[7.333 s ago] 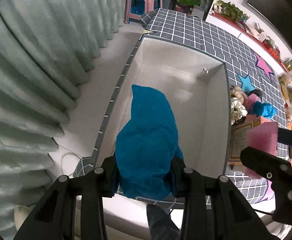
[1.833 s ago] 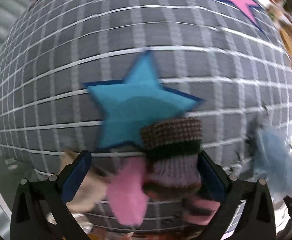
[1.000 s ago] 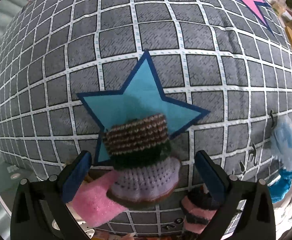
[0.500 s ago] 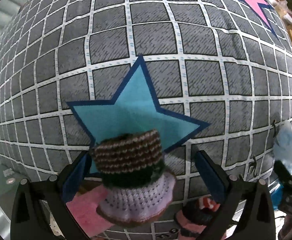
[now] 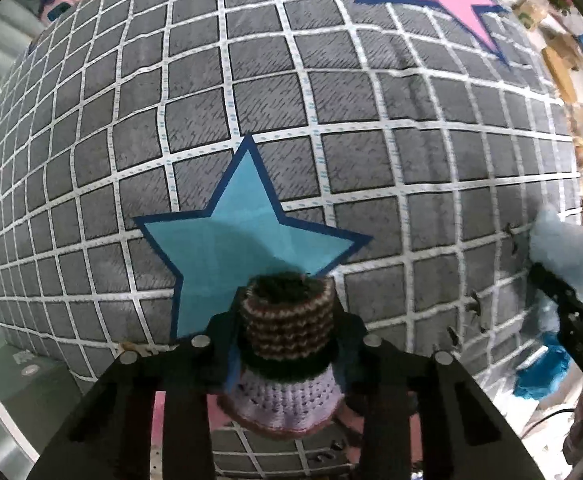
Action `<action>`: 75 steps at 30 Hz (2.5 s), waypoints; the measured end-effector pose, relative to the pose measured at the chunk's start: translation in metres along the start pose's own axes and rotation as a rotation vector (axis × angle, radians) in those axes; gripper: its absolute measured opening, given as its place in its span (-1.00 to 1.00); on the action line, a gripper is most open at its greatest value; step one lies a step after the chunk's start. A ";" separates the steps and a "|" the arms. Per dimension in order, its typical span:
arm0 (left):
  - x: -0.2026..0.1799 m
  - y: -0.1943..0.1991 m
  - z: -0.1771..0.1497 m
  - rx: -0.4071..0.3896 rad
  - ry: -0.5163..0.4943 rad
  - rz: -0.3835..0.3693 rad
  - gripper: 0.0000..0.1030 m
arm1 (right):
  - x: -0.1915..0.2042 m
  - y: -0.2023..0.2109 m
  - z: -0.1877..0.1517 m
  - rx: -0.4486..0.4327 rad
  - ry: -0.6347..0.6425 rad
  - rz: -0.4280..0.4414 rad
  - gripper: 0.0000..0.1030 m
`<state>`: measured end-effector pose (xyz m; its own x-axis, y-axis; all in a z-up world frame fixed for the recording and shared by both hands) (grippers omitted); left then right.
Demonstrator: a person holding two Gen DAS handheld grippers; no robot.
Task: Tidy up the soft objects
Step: 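Grasp the knitted hat with the left tool while the right tool grasps the light-blue pompom, then lift the knitted hat and light-blue pompom and carry them over the box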
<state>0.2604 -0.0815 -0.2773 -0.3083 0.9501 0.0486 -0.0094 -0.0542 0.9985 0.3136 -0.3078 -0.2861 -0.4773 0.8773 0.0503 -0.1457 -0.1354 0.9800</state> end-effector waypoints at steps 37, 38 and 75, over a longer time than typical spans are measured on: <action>-0.024 0.118 -0.170 -0.208 -0.195 -0.108 -0.26 | 0.102 0.102 -0.109 -0.067 -0.174 0.240 -0.26; -0.022 0.119 -0.175 -0.209 -0.201 -0.109 -0.26 | 0.108 0.105 -0.114 -0.068 -0.176 0.243 -0.26; 0.171 0.208 -0.235 -0.463 0.159 -0.137 -0.26 | 0.301 0.190 -0.102 -0.177 0.146 0.203 -0.26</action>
<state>-0.0181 -0.0025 -0.0677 -0.4156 0.9013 -0.1223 -0.4693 -0.0974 0.8776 0.0536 -0.1160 -0.1047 -0.6297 0.7505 0.2008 -0.1772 -0.3904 0.9034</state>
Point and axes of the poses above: each gripper's, at about its wrist camera, not at the fingertips, and y roughly against the way its jaws point, x to its left, z to its top, the point moved 8 cm from there along -y, roughly the way its jaws point, and after that the axes turned 2 degrees about -z, right-handed, at the moved point
